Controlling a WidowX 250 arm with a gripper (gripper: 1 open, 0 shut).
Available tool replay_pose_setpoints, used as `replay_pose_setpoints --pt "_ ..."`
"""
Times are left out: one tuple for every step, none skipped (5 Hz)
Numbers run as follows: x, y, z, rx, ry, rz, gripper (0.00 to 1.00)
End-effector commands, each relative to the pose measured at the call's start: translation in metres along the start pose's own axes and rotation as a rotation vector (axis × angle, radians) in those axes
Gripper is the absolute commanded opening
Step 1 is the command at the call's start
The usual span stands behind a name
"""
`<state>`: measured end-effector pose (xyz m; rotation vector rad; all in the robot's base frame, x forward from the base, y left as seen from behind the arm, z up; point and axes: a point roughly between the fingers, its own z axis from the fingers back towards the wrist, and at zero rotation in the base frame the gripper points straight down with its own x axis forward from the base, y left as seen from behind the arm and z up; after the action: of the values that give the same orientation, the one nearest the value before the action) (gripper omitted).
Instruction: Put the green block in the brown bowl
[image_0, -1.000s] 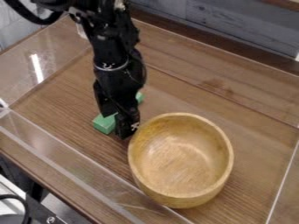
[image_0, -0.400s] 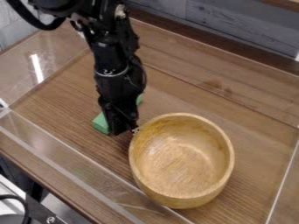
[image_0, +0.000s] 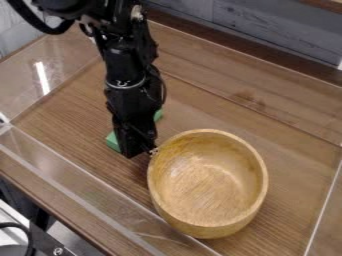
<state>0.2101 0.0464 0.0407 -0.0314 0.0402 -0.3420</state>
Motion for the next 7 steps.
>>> replay_pose_setpoints --pt "0.003 0.003 0.012 0.015 -0.026 0.02 0.0" --pt "0.001 0.0 0.014 0.004 -0.013 0.034 0.0" --pt "-0.001 -0.001 0.015 -0.006 -0.001 0.046 0.0" --pt "-0.002 -0.003 0.017 -0.015 0.01 0.057 0.0" --pt "-0.005 -0.009 0.025 -0.034 0.026 0.121 0.0" --pt "-0.007 -0.014 0.034 -0.049 0.039 0.165 0.0" --pt "-0.008 -0.021 0.044 -0.059 0.048 0.193 0.0"
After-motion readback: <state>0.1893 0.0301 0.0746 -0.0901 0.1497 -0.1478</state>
